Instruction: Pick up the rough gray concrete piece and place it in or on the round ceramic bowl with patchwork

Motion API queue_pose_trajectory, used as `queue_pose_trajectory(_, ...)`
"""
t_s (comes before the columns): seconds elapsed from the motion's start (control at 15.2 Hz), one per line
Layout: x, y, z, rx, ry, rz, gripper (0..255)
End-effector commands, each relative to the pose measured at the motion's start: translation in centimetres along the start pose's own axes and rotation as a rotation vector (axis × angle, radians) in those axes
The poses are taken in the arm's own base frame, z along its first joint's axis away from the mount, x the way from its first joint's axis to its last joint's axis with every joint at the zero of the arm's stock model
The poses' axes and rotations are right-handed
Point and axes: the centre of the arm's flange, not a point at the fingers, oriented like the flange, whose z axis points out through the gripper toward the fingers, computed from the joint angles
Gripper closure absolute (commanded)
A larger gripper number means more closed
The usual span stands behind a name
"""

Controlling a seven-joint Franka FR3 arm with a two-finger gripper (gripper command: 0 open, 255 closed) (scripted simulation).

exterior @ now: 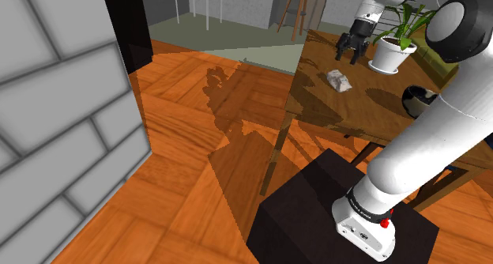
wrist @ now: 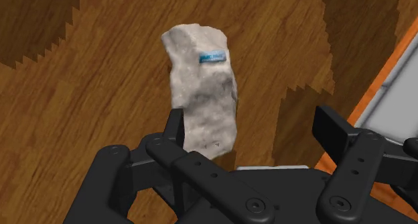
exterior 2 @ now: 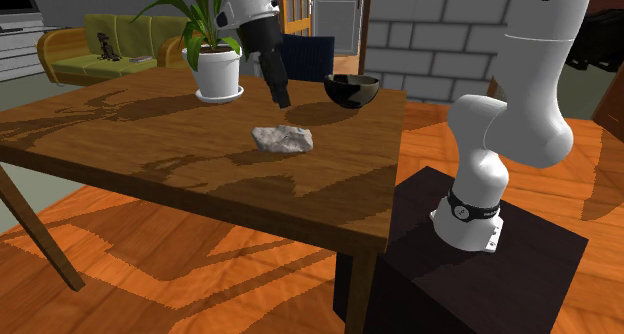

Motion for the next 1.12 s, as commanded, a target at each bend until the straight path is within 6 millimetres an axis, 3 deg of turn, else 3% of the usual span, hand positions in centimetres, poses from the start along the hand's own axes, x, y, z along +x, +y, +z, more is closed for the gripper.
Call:
queue_pose_trajectory(0.0, 1.4, 2.9, 0.0, 0.022, -0.013, 0.03, 0)
queue_pose_trajectory(0.53, 1.3, 2.8, 4.0, 0.022, -0.013, 0.03, 0)
queue_pose_trajectory(1.06, 1.3, 2.8, 4.0, 0.022, -0.013, 0.03, 0)
